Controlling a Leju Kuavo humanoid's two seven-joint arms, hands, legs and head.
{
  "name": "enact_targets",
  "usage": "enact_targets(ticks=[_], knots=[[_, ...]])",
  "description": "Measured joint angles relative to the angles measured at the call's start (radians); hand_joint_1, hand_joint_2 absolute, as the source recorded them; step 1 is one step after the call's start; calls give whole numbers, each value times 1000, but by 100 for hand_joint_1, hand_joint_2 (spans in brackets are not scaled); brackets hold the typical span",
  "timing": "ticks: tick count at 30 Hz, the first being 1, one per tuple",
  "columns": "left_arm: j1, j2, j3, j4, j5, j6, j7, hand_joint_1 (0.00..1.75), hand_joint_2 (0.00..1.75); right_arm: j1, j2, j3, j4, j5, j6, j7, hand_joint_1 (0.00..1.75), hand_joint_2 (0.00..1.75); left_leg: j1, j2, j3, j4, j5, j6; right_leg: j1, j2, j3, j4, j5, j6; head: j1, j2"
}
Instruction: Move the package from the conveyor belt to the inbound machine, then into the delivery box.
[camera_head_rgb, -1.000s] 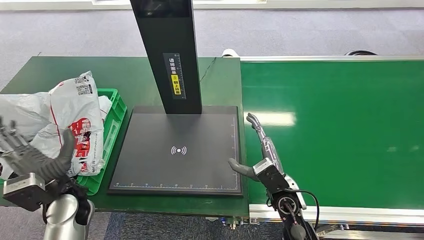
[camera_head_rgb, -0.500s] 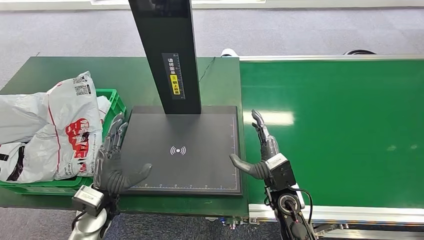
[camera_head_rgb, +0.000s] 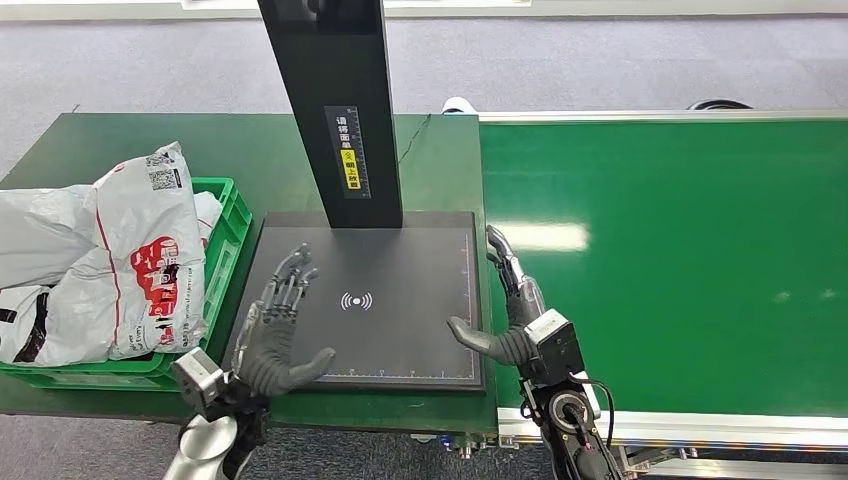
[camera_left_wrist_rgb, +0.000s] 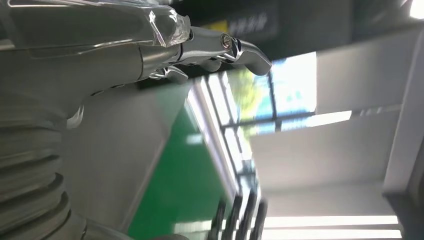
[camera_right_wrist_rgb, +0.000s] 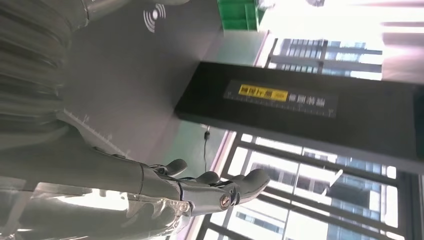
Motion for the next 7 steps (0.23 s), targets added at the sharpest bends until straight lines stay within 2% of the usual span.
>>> enact_targets(ticks=[7], knots=[[-19, -27, -22, 101, 36, -46, 10, 0, 175, 14, 3, 16, 1, -1, 5, -1, 0, 175, 0, 0, 0, 0, 0, 0, 0, 0, 0, 0, 0, 0, 0, 0]])
